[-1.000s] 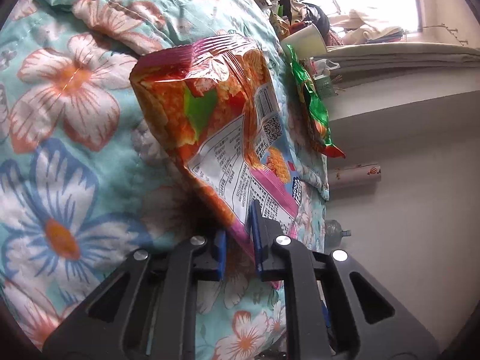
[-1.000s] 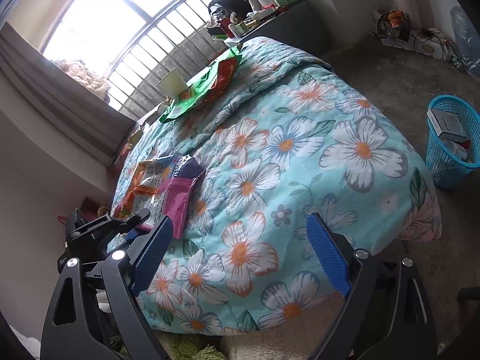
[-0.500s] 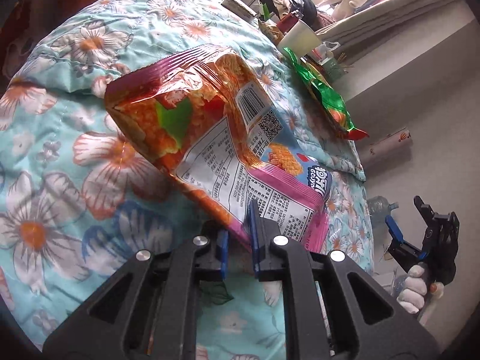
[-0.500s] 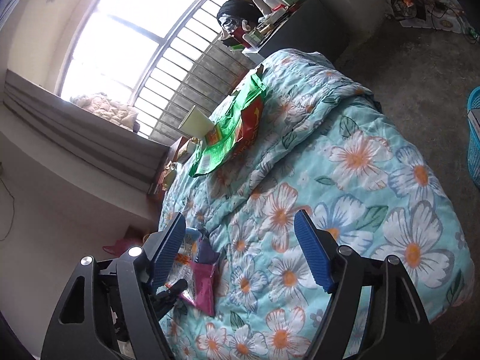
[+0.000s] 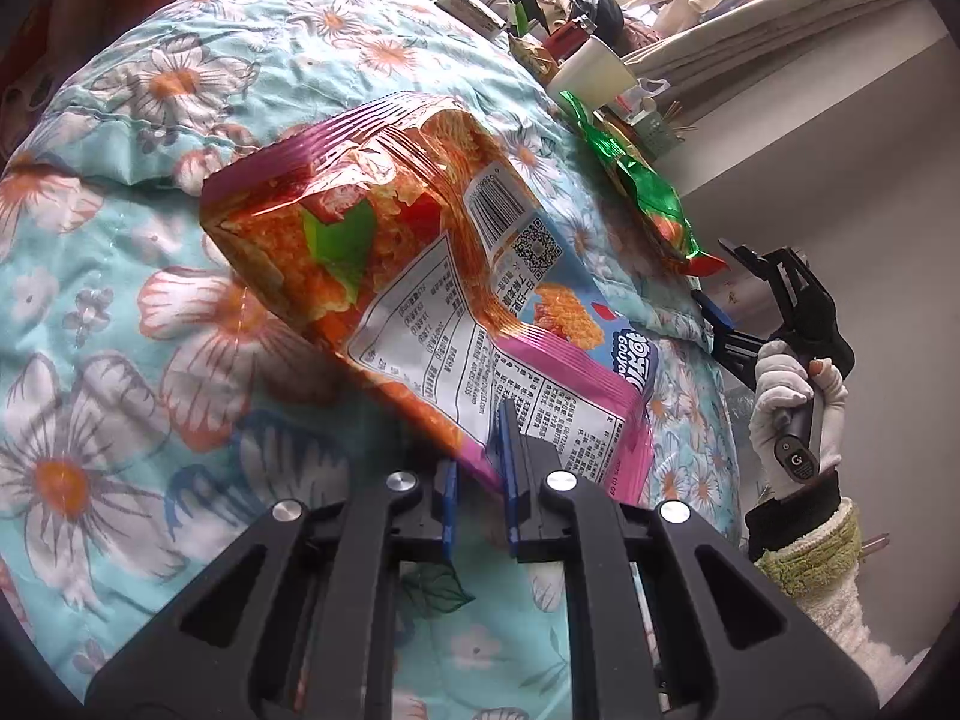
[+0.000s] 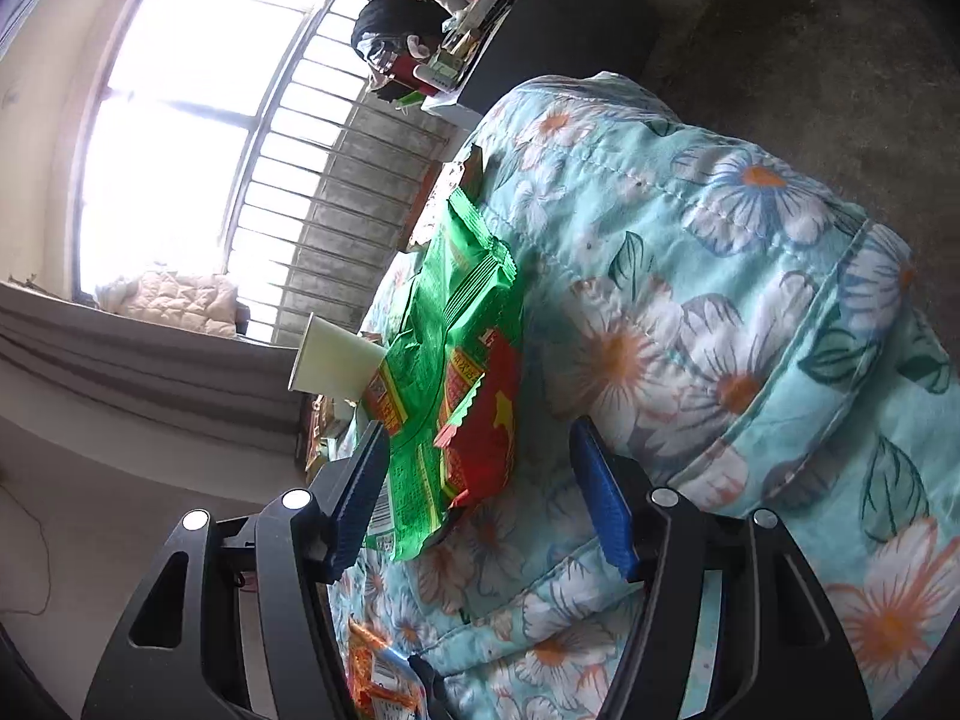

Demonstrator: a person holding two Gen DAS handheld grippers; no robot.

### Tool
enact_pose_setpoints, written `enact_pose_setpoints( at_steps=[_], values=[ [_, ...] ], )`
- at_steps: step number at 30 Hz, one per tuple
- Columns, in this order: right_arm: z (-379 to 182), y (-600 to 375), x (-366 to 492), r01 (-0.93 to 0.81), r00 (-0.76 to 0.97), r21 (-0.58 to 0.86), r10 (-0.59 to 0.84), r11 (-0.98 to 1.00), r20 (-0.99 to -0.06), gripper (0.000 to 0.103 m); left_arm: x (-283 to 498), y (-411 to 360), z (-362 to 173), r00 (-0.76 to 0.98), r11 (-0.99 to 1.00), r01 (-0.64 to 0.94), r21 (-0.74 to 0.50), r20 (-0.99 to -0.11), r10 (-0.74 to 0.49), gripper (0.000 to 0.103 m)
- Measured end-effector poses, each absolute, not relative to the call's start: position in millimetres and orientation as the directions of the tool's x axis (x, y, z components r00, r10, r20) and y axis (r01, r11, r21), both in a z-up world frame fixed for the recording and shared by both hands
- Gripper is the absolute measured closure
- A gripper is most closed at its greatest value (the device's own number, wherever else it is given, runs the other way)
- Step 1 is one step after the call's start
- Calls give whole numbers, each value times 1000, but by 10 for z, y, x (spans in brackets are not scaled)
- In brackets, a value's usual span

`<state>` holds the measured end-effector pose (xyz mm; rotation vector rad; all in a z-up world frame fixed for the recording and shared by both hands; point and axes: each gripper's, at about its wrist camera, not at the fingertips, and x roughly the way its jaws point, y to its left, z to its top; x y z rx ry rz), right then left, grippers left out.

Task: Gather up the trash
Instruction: 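Grasp the orange-pink snack bag with the left gripper while the right gripper grasps the green snack bag, then carry both snack bags to the blue wastebasket and release them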

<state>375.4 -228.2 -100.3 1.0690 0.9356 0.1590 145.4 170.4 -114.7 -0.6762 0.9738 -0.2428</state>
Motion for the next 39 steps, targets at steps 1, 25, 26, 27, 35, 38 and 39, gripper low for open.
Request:
enact_pose_setpoints(
  at_steps=[1,25,26,27,35,38,39],
  values=[
    [-1065,-2287,3832,324,614,804,536,499,-580,41,1453,1703,-1145,555,773,-102,-627,-680,-479,93],
    [-732,-2538,3135,158,673,920,643,357,-365,89,1448,1630,-980,571,793,-81,-604,-680,-459,97],
    [-706,-2611,3030,151,688,928,639,340,-346,89,1444,1635,-941,577,792,-73,-606,-673,-463,97],
    [-684,-2686,2922,144,701,936,634,322,-326,89,1441,1637,-900,582,788,-65,-612,-665,-468,98],
    [-569,-3282,2063,93,804,975,562,200,-192,89,1440,1538,-479,623,768,40,-639,-586,-519,102],
    [-571,-3511,1747,80,844,982,512,169,-157,89,1464,1424,-336,620,759,86,-645,-562,-548,103],
    [-580,-3585,1640,80,857,984,492,162,-151,89,1474,1372,-295,618,758,101,-645,-556,-556,103]
  ],
)
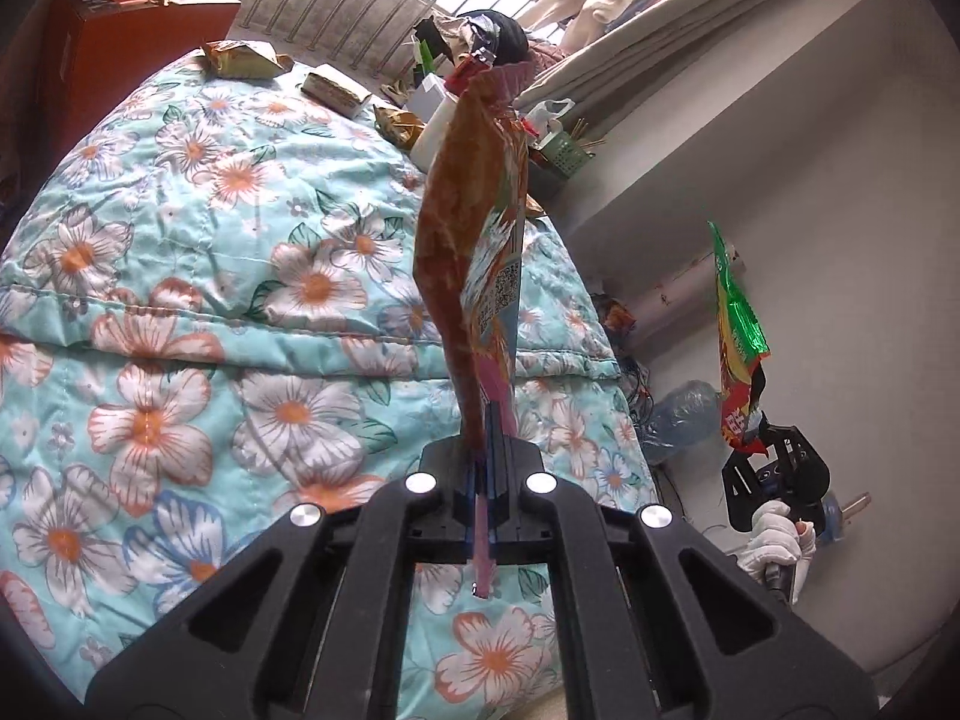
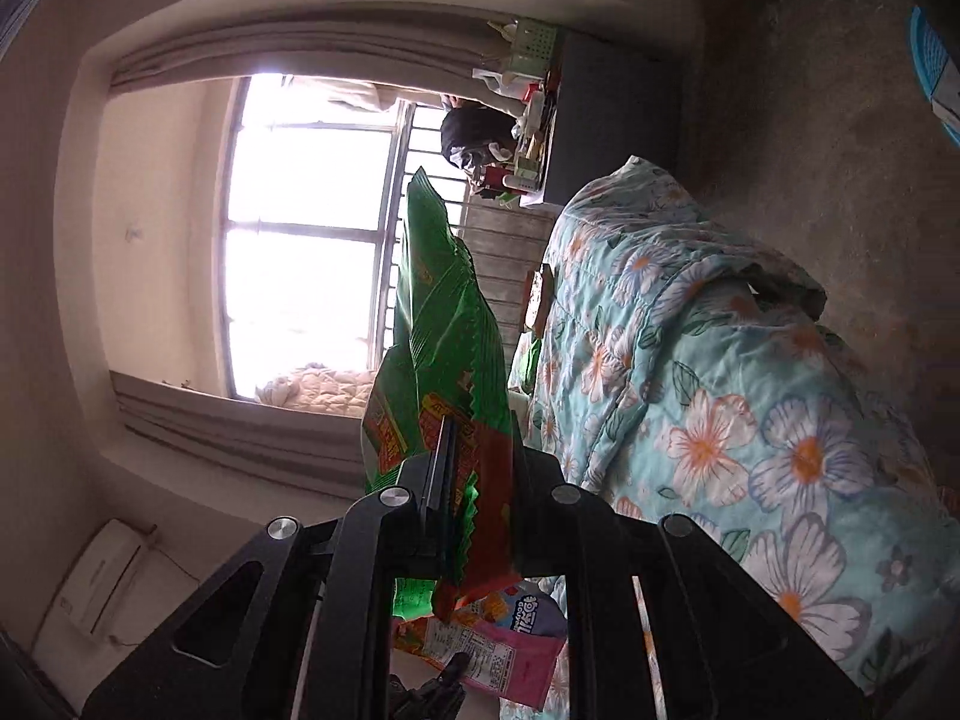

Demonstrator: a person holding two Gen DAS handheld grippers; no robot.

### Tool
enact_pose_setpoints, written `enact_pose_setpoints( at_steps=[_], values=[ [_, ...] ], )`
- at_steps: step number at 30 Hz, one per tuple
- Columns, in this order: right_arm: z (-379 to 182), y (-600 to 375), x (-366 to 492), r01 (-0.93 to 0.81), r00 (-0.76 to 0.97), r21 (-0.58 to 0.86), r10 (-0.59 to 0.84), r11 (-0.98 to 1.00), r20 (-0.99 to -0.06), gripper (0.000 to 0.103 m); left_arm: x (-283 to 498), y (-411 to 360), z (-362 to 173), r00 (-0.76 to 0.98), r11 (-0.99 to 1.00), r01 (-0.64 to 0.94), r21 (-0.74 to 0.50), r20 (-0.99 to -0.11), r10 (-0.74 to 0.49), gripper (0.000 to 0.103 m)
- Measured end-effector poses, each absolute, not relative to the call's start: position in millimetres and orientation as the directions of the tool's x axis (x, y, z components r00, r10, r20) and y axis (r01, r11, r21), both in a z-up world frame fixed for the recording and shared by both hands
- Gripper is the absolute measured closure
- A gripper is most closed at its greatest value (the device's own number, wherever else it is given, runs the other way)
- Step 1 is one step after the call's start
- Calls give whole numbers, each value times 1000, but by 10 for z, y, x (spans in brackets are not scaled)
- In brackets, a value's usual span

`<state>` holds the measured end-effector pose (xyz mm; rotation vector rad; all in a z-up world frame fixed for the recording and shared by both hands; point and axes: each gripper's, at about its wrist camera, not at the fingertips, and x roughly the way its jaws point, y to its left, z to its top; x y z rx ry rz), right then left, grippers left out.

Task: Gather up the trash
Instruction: 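Carry both snack bags to the blue wastebasket and release them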

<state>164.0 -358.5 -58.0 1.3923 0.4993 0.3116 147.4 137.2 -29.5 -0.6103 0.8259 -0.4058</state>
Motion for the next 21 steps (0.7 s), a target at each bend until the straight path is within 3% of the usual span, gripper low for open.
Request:
enact_pose_setpoints(
  at_steps=[16,21],
  values=[
    [-1245,-4578,326,170,965,985,208,-22,-162,89,1724,293,127,530,717,326,-616,-509,-678,103],
    [-1836,-4874,-10,220,975,948,72,-228,-209,89,1794,-112,123,482,699,376,-608,-515,-708,103]
  ],
)
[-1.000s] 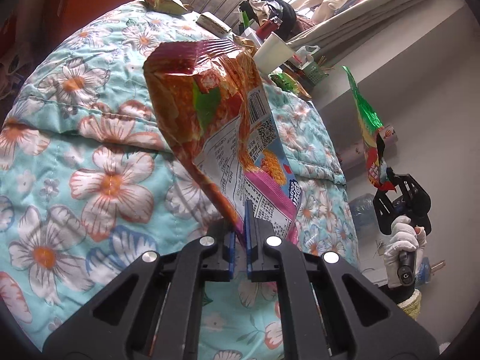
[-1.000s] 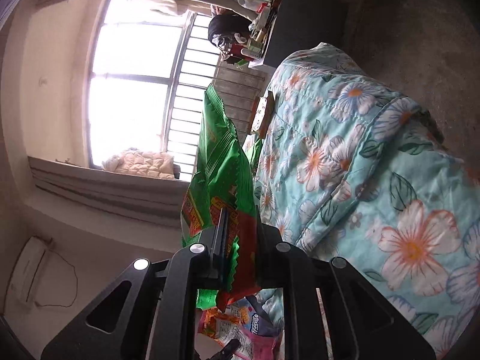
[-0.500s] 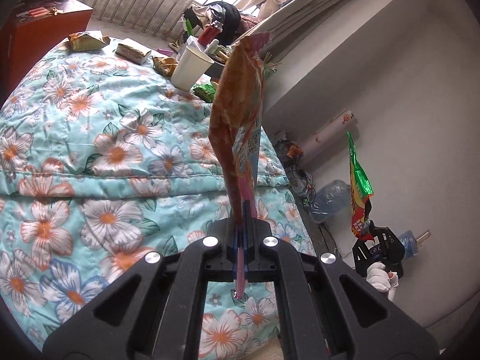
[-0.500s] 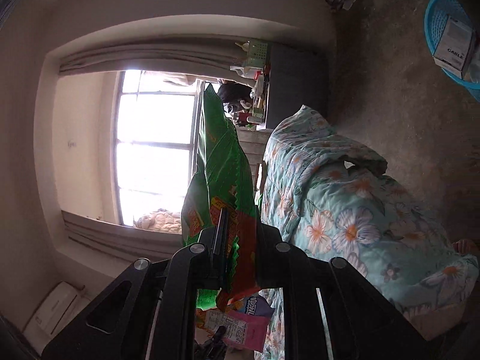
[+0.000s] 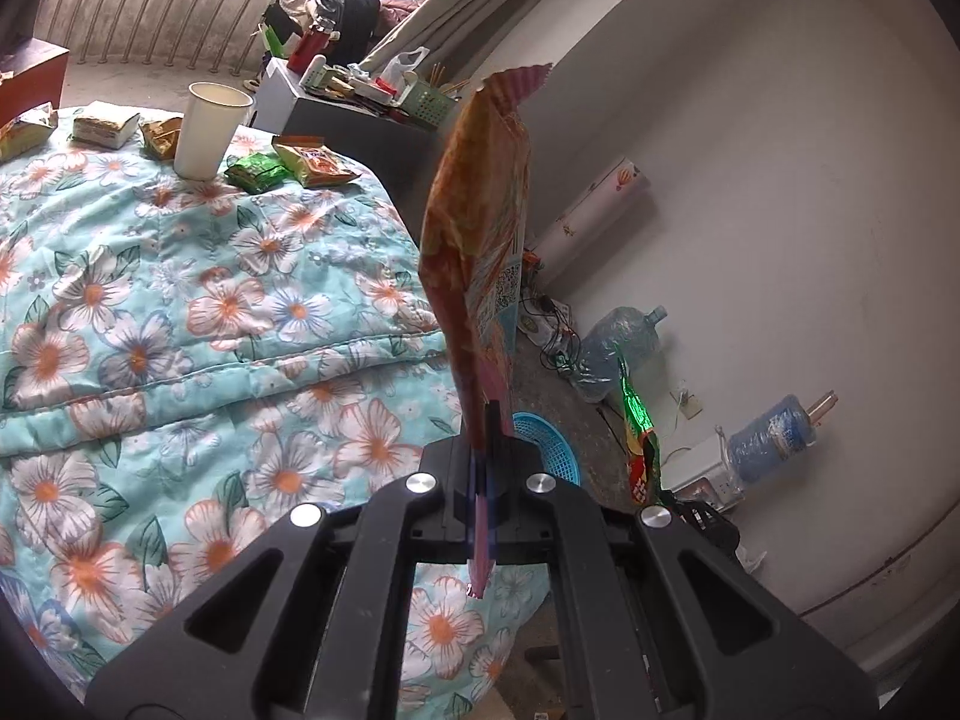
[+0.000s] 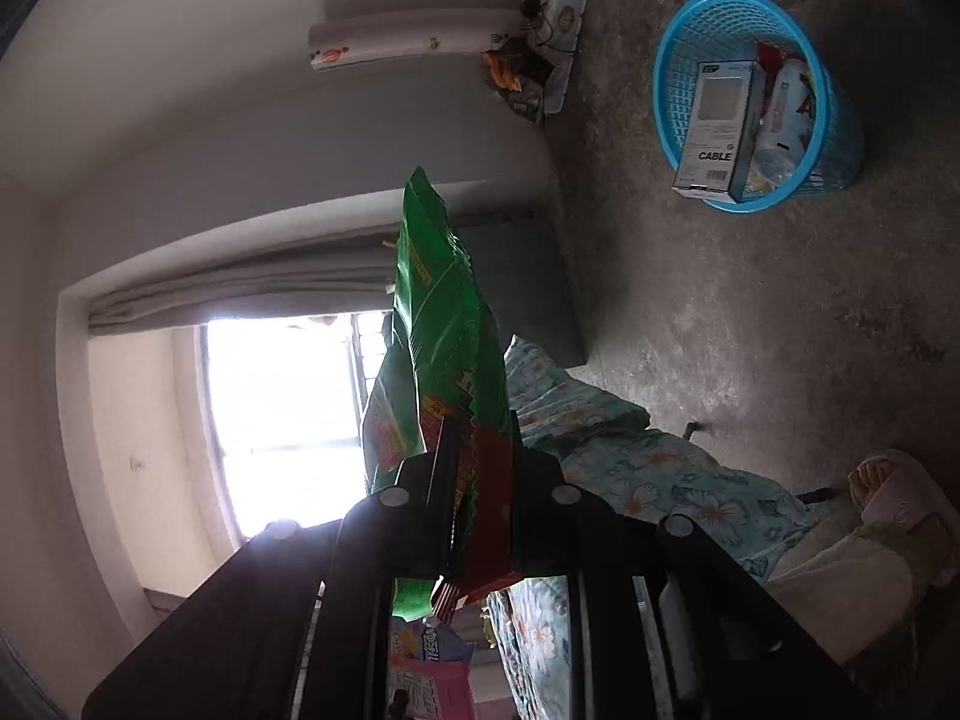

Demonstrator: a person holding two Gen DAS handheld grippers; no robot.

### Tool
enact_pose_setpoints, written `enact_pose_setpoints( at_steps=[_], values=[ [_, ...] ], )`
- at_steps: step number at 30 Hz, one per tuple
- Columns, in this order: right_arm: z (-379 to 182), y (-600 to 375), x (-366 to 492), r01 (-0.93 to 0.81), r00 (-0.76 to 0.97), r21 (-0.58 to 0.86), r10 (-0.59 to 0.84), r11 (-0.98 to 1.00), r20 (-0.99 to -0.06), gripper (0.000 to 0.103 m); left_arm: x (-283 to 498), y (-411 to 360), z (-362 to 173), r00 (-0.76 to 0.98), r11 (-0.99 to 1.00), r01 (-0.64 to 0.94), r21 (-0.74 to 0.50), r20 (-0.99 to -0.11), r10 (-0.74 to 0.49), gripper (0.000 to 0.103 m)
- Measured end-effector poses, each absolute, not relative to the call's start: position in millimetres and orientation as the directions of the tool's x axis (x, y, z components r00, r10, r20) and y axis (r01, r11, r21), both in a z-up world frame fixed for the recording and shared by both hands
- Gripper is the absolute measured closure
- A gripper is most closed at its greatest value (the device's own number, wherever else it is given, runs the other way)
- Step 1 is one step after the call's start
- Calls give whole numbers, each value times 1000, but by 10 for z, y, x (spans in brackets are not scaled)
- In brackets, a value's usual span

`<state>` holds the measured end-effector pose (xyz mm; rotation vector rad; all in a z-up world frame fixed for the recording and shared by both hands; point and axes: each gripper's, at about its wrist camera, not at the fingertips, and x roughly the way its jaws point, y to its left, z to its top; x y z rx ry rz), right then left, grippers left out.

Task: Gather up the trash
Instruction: 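Carry both snack bags to the blue wastebasket and release them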

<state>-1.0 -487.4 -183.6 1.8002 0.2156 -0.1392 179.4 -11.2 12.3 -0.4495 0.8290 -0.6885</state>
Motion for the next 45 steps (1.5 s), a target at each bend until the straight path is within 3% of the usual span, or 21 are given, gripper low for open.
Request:
enact_pose_setpoints(
  at_steps=[8,15,18,20,24,31,36,40,45],
  values=[
    [-2949,-5156,-267,196,947,774,-88,-603,-308,89,2025,-573,47,431,686,423,-592,-535,-727,103],
    [-3673,-5491,158,46,941,624,-175,-780,-289,88,2246,-845,-3,418,708,434,-558,-571,-706,103],
    [-3931,-5593,347,24,927,559,-191,-829,-323,79,2332,-941,-22,416,720,431,-544,-588,-694,103],
    [-4038,-5605,428,15,924,523,-188,-852,-333,65,2381,-1006,-30,414,724,433,-537,-596,-688,103],
    [-4077,-5586,468,3,933,540,-193,-842,-305,47,2436,-1163,-34,405,725,446,-525,-604,-686,103],
    [-4094,-5491,144,5,926,560,-207,-828,-315,46,2530,-1713,85,345,673,544,-501,-598,-724,103],
    [-3966,-5414,-265,43,913,619,-220,-784,-343,45,2666,-2586,77,191,595,624,-506,-640,-745,103],
    [-3839,-5368,-445,69,921,659,-207,-749,-331,45,2835,-3599,-300,-14,536,638,-553,-704,-710,102],
    [-3768,-5320,-518,92,934,676,-172,-731,-313,45,2965,-4782,-1139,-167,543,632,-553,-781,-602,102]
  ],
)
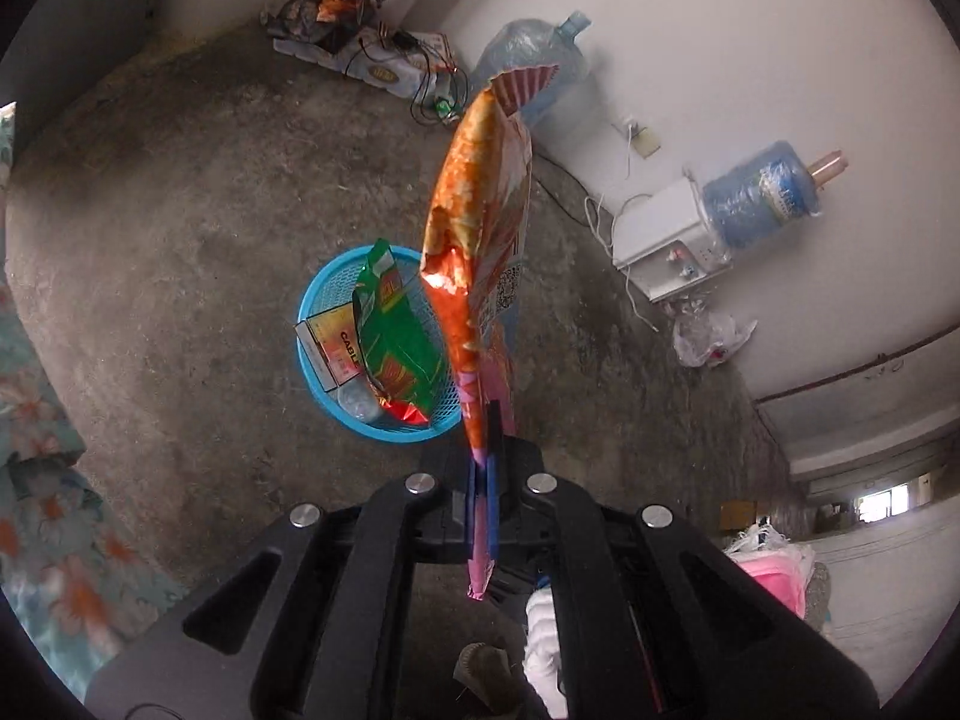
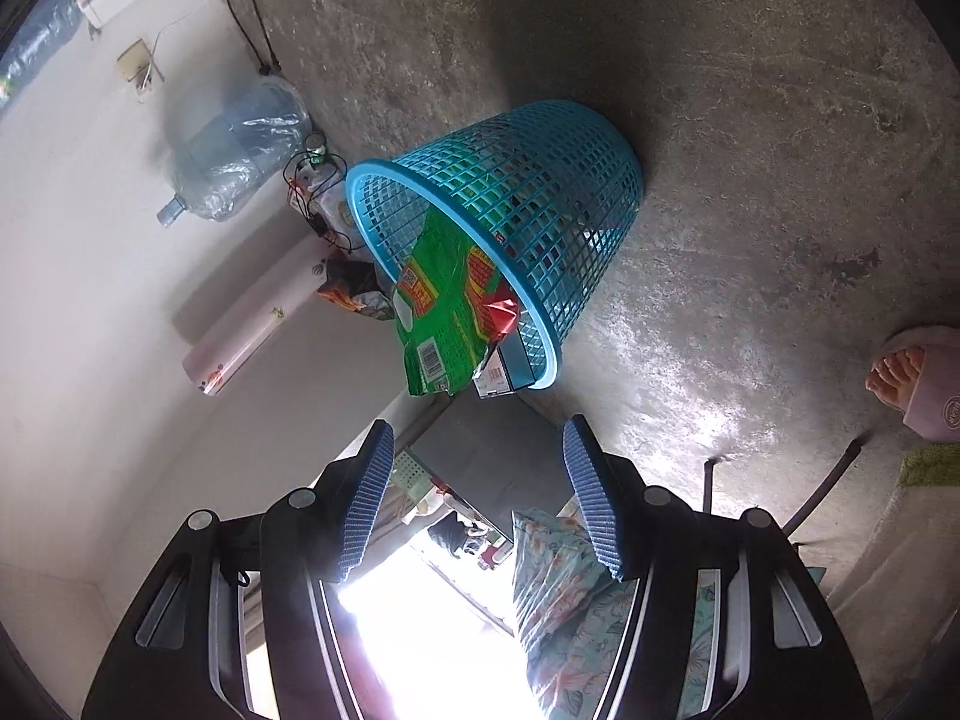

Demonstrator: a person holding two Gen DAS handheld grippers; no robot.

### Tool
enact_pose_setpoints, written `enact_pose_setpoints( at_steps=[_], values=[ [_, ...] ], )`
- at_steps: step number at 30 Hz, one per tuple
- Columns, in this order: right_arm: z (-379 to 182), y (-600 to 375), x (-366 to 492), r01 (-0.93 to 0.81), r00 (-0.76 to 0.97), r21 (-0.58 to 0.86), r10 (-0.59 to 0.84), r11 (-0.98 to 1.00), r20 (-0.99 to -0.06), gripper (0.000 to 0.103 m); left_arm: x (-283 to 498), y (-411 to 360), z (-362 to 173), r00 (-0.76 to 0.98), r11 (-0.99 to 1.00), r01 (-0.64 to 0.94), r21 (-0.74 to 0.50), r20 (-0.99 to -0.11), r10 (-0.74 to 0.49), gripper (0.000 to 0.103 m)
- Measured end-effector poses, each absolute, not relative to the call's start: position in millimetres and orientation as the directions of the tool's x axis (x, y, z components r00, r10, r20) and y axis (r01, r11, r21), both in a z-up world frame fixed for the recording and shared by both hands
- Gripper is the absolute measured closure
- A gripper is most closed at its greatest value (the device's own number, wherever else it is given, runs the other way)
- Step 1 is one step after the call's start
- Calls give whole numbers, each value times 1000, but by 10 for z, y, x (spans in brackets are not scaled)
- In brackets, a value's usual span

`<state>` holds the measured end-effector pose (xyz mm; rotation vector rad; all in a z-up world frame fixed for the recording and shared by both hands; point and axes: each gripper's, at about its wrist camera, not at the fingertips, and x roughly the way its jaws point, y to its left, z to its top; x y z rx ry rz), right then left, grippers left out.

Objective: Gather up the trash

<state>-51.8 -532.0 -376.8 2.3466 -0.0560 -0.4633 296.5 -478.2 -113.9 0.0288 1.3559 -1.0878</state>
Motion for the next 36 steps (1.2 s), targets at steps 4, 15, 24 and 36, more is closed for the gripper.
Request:
enact_pose_setpoints(
  at_steps=[4,15,24,36],
  values=[
    [-3729,-5304,-553,127,933,682,-146,-720,-328,45,3049,-5385,-1777,-204,579,595,-557,-802,-561,102],
    [-3625,-5341,-668,219,916,724,-119,-654,-384,45,3278,-5481,-2321,-139,675,472,-568,-803,-579,47],
    [-2773,-5297,-372,422,882,823,-36,-381,-469,45,3183,-4474,-852,-47,541,538,-646,-663,-747,42],
    [-436,-4359,199,512,831,657,-126,553,-541,44,2120,-1840,660,453,706,610,-361,-572,-684,11]
  ],
)
